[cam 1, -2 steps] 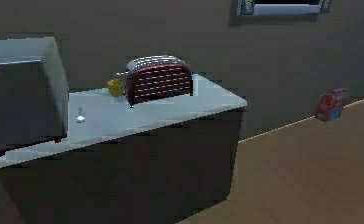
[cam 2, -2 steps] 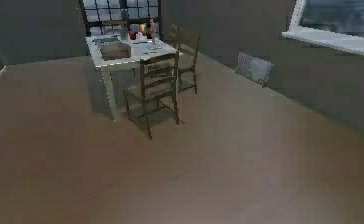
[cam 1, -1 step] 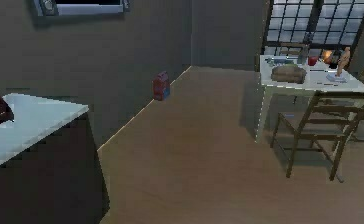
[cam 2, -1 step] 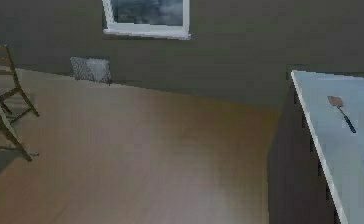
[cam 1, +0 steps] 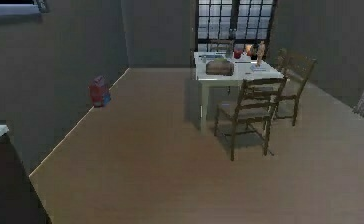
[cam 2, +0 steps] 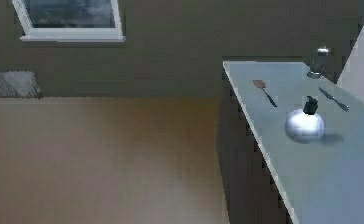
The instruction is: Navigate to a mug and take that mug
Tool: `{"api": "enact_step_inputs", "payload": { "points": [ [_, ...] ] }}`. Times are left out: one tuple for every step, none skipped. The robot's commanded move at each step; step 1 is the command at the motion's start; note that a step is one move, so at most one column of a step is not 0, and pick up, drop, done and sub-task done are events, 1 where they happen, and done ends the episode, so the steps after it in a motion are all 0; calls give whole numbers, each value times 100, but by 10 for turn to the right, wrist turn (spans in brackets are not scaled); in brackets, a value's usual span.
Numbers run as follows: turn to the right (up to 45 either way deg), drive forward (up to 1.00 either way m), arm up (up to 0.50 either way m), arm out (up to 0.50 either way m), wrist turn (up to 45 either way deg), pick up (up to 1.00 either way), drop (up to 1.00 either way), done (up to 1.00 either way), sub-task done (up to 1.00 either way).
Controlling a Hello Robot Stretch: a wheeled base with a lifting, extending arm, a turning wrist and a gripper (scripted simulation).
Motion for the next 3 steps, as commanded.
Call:
{"api": "enact_step_inputs", "payload": {
  "points": [
    [0, 20, 0, 0, 0, 0, 0, 0, 0],
    [-450, 0, 0, 0, 0, 0, 0, 0, 0],
    [-360, 0, 0, 0, 0, 0, 0, 0, 0]
  ]
}}
